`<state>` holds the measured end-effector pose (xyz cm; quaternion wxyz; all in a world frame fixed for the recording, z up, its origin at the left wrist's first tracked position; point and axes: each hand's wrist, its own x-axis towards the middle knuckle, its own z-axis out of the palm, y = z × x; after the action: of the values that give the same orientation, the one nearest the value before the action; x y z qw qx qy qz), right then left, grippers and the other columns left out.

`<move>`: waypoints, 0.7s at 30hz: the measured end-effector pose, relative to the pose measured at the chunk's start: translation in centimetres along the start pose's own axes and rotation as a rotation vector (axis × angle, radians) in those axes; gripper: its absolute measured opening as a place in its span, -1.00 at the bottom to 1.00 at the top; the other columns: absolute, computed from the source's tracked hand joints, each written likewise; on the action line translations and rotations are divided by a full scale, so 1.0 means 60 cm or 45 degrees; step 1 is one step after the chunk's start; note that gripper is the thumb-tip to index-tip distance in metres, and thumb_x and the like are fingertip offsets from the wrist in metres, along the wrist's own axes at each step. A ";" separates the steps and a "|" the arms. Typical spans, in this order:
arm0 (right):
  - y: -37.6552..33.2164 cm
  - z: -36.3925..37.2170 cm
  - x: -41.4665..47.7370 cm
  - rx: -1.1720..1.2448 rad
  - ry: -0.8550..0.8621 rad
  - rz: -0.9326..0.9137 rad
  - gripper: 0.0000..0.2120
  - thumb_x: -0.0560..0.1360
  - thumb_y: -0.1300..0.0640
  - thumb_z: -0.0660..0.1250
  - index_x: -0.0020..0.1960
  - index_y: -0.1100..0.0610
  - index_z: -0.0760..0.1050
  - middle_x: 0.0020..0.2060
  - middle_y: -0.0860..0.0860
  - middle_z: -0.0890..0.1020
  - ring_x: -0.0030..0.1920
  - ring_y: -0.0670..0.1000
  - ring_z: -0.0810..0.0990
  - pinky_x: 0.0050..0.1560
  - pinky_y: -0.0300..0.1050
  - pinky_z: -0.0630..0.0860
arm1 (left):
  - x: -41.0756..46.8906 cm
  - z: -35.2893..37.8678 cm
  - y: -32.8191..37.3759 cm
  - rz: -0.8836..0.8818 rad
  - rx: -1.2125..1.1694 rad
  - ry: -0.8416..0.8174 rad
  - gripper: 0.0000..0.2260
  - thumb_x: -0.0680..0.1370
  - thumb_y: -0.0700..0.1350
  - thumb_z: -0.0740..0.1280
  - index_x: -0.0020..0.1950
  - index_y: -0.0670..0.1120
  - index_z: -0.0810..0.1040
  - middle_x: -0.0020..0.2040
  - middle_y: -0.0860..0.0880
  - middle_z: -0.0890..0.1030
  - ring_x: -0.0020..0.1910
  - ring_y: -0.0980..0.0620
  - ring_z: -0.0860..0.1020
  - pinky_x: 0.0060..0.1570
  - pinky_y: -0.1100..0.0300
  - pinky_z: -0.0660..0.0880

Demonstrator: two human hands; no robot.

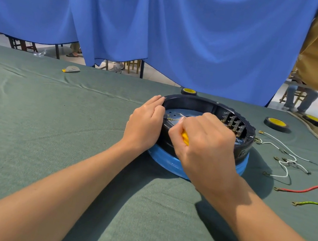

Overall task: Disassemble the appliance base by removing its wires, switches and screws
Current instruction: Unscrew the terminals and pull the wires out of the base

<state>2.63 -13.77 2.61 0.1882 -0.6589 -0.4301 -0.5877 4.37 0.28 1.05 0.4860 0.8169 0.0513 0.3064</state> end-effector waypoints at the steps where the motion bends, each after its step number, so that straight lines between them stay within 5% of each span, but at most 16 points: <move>1: -0.004 0.002 0.005 -0.027 0.010 -0.033 -0.67 0.38 0.43 0.39 -0.44 0.19 0.36 -0.54 0.10 0.35 -0.49 0.09 0.28 -0.49 -0.01 0.33 | 0.000 -0.001 0.001 0.006 0.007 -0.011 -0.44 0.43 -0.02 -0.03 0.34 -0.06 0.53 0.40 0.05 0.46 0.34 0.15 0.39 0.36 0.06 0.27; 4: -0.009 0.005 0.007 -0.042 0.037 -0.054 -0.67 0.33 0.45 0.41 -0.45 0.18 0.35 -0.54 0.09 0.34 -0.50 0.08 0.28 -0.50 -0.03 0.31 | -0.006 0.001 0.000 0.012 -0.025 -0.020 -0.62 0.43 -0.04 -0.01 -0.03 0.01 0.58 0.07 0.08 0.61 -0.06 0.27 0.46 0.09 0.15 0.30; 10: 0.005 -0.002 -0.019 0.191 0.067 0.413 -0.69 0.51 0.27 0.32 -0.41 0.27 0.42 -0.53 0.08 0.40 -0.48 0.03 0.31 -0.42 -0.13 0.28 | 0.001 -0.002 -0.003 0.029 0.036 0.005 -0.42 0.45 0.01 -0.01 0.41 -0.08 0.46 0.44 0.04 0.41 0.42 0.12 0.33 0.44 0.13 0.21; 15: 0.007 -0.003 -0.026 0.208 0.058 0.435 -0.68 0.53 0.24 0.30 -0.39 0.28 0.45 -0.51 0.09 0.43 -0.47 0.04 0.34 -0.40 -0.11 0.30 | -0.004 -0.001 -0.006 0.065 0.024 0.000 -0.46 0.47 -0.01 -0.01 0.37 -0.07 0.50 0.37 0.08 0.47 0.20 0.33 0.36 0.20 0.43 0.23; 19: 0.006 -0.003 -0.019 0.196 0.030 0.362 -0.70 0.51 0.29 0.33 -0.39 0.26 0.43 -0.51 0.08 0.40 -0.46 0.04 0.31 -0.40 -0.12 0.28 | -0.004 0.001 -0.002 0.027 -0.003 0.005 -0.45 0.46 -0.01 -0.01 0.37 -0.07 0.49 0.41 0.07 0.44 0.33 0.20 0.37 0.36 0.17 0.26; 21: 0.000 -0.003 -0.012 0.146 0.000 0.237 -0.70 0.48 0.34 0.36 -0.39 0.23 0.40 -0.51 0.09 0.38 -0.46 0.06 0.30 -0.41 -0.09 0.29 | -0.010 0.000 0.001 0.033 -0.028 0.006 -0.52 0.46 -0.03 -0.01 0.20 -0.02 0.60 0.25 0.15 0.54 0.09 0.31 0.42 0.16 0.21 0.29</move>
<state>2.58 -14.17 1.98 0.2791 -0.6843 -0.4000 -0.5421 3.88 0.03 0.86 0.4908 0.8113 0.0386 0.3153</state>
